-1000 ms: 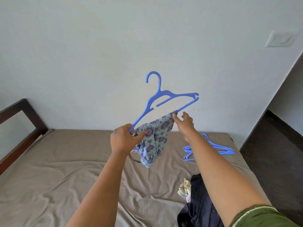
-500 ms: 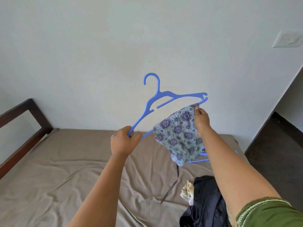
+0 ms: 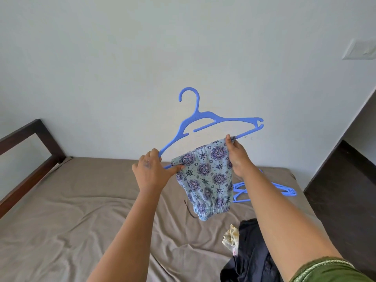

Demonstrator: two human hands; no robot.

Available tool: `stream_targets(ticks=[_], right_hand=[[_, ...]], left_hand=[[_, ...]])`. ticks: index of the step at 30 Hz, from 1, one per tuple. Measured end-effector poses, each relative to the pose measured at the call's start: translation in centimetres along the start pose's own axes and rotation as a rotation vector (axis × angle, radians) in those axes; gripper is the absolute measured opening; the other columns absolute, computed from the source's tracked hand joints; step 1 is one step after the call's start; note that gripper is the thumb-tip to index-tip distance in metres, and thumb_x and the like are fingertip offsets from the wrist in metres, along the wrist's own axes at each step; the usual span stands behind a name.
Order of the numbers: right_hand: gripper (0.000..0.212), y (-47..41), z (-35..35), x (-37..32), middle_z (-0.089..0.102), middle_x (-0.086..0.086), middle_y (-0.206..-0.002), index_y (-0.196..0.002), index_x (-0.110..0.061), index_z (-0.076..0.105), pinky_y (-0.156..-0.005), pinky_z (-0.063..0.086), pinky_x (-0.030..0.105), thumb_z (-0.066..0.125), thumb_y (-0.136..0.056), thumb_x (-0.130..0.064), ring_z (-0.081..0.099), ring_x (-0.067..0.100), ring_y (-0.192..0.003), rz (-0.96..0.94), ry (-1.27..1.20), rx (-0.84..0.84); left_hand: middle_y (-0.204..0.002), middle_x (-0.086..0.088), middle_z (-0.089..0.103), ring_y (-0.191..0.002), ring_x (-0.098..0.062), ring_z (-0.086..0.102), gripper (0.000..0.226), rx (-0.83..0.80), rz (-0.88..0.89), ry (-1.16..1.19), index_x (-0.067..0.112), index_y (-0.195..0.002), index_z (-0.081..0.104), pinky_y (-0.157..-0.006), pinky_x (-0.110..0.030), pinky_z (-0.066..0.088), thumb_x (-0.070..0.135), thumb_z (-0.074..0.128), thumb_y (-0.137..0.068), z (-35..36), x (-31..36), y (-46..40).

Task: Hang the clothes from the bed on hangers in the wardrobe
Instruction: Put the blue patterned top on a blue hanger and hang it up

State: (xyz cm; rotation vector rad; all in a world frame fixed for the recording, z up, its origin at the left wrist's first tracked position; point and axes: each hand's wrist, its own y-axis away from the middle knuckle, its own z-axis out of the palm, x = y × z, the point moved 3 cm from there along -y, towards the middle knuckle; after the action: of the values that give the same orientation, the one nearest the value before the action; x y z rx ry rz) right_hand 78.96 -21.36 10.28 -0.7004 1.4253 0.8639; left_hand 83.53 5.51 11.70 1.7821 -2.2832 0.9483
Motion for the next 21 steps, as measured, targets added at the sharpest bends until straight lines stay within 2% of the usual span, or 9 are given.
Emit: stream_targets(ticks=[4,7,8,9,11,13,16,18,21], right_hand=[[0.063,-0.1,-0.3,0.2,0.042,0.007,-0.148,-0.143,-0.010,0.041,-0.105,0.032,0.039,0.041,-0.097,-0.053,0.038,0.022,-0.135,-0.036,0.032,0.086],[0.051,-0.3,-1.2,0.8,0.060,0.017,-0.111,-0.113,-0.009,0.057,-0.082,0.038,0.035,0.047,-0.094,-0.055,0.049,0.019,-0.100,-0.042,0.028,0.212],[0.046,-0.4,-1.4,1.0,0.058,0.014,-0.098,-0.105,-0.010,0.057,-0.078,0.038,0.034,0.050,-0.093,-0.054,0.050,0.020,-0.095,-0.042,0.032,0.236],[0.044,-0.5,-1.7,1.2,0.058,0.008,-0.096,-0.106,-0.011,0.055,-0.077,0.039,0.034,0.055,-0.091,-0.052,0.052,0.022,-0.096,-0.033,0.033,0.253],[0.051,-0.6,-2.3,1.6,0.057,0.002,-0.107,-0.124,-0.016,0.045,-0.082,0.039,0.035,0.063,-0.088,-0.047,0.054,0.021,-0.103,0.012,0.000,0.302],[0.068,0.0,-3.0,1.7,0.052,0.005,-0.122,-0.140,-0.021,0.028,-0.086,0.039,0.035,0.066,-0.087,-0.043,0.052,0.022,-0.109,0.048,-0.019,0.408],[0.088,0.6,-4.5,2.1,0.025,0.013,-0.148,-0.150,-0.030,0.011,-0.093,0.043,0.039,0.070,-0.085,-0.039,0.052,0.033,-0.120,0.013,0.032,0.559],[0.096,1.2,-5.3,2.5,0.009,0.014,-0.152,-0.151,-0.034,0.005,-0.095,0.043,0.038,0.072,-0.084,-0.034,0.047,0.035,-0.125,-0.008,0.194,0.584],[0.089,3.0,-6.7,4.4,-0.011,0.012,-0.157,-0.151,-0.038,0.010,-0.101,0.040,0.040,0.069,-0.086,-0.026,0.023,0.034,-0.138,0.005,0.493,0.625]], left_hand=[[-0.067,0.010,0.046,-0.069,-0.019,0.044,0.060,0.051,0.018,0.018,0.019,-0.075,0.040,-0.067,-0.032,0.027,0.064,0.078,-0.059,-0.2,0.0,-0.1],[-0.064,0.010,0.043,-0.069,-0.019,0.045,0.057,0.018,0.025,0.055,0.019,-0.073,0.039,-0.058,-0.030,0.029,0.056,0.081,-0.061,-0.1,0.0,0.1],[-0.064,0.010,0.042,-0.070,-0.019,0.045,0.057,-0.009,0.013,0.080,0.020,-0.072,0.038,-0.055,-0.029,0.028,0.055,0.081,-0.061,0.1,-0.1,0.2],[-0.065,0.010,0.042,-0.071,-0.018,0.045,0.057,-0.036,0.002,0.103,0.020,-0.072,0.037,-0.053,-0.028,0.027,0.055,0.081,-0.061,0.3,-0.3,0.2],[-0.065,0.010,0.043,-0.070,-0.017,0.046,0.059,-0.083,-0.001,0.134,0.021,-0.072,0.037,-0.051,-0.027,0.027,0.060,0.081,-0.061,0.7,-0.3,0.2],[-0.064,0.010,0.046,-0.069,-0.016,0.048,0.058,-0.103,-0.008,0.146,0.021,-0.071,0.040,-0.051,-0.026,0.028,0.065,0.078,-0.061,0.9,0.1,0.1],[-0.059,0.010,0.045,-0.063,-0.014,0.047,0.058,-0.095,-0.020,0.115,0.023,-0.064,0.038,-0.049,-0.025,0.027,0.070,0.072,-0.064,1.1,0.8,0.5],[-0.053,0.008,0.041,-0.056,-0.014,0.043,0.063,-0.105,-0.034,0.101,0.022,-0.060,0.035,-0.047,-0.024,0.025,0.075,0.070,-0.064,1.6,1.0,1.1],[-0.051,0.006,0.041,-0.054,-0.015,0.044,0.068,-0.205,-0.022,0.080,0.020,-0.058,0.033,-0.047,-0.025,0.027,0.078,0.068,-0.061,3.1,0.6,2.2]])
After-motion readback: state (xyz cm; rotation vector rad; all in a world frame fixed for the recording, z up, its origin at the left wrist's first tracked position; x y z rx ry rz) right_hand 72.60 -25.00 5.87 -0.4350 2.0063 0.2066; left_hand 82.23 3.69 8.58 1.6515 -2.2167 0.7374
